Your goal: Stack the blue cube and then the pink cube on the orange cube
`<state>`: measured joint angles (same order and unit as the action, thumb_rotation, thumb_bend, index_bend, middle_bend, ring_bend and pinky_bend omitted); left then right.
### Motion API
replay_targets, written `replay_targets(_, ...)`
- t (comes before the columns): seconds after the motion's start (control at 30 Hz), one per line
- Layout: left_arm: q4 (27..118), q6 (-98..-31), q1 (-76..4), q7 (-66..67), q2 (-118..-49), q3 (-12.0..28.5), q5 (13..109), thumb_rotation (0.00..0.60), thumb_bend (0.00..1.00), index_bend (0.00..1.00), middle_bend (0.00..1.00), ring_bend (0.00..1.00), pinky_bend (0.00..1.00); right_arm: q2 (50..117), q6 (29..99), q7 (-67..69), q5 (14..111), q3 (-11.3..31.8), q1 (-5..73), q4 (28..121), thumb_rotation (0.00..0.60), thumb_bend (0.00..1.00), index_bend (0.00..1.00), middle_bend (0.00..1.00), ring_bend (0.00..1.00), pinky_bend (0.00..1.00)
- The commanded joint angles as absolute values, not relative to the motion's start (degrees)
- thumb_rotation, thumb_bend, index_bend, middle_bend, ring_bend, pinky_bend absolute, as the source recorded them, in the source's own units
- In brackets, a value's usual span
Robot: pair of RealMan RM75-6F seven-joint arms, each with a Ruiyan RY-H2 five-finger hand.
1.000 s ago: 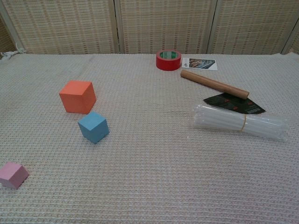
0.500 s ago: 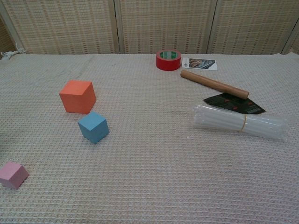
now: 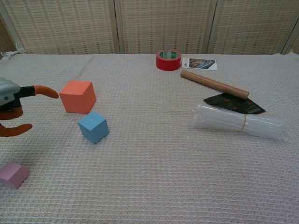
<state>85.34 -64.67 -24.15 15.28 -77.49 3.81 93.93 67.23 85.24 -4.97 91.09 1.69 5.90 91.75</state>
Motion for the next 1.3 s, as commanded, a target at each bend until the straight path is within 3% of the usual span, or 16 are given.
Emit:
replay_targets(0.03,83.0,-62.1,-27.0,19.9,-81.2,3.9,93.8,0.600,0.36,0.17,1.00,1.00,1.00,67.1,85.0,-5.0,90.9,1.7,5.9,91.9,0.600,0.15,0.00,0.00,0.00,0.00)
replay_targets(0.53,74.4,-60.3,-31.6,19.5,-87.5,3.5,93.0,0.600,0.36,0.09,1.00,1.00,1.00,66.2,84.4,-4.2,90.4,1.6,5.9,92.7,0.600,0.16,0.00,0.00,0.00,0.00)
replay_targets(0.87,74.0,-60.9,-33.4,18.9,-88.5,3.1,93.3,0.600,0.35,0.10,1.00,1.00,1.00,65.9,84.2,-4.0,90.2,1.6,5.9,93.1,0.600,0.15,0.00,0.00,0.00,0.00)
replay_targets(1.3,73.6,-56.9,-36.2,22.5,-90.5,3.4,89.7,0.600,0.35,0.17,1.00,1.00,1.00,65.2,84.0,-3.5,90.2,1.4,5.8,93.6,0.600,0.15,0.00,0.00,0.00,0.00)
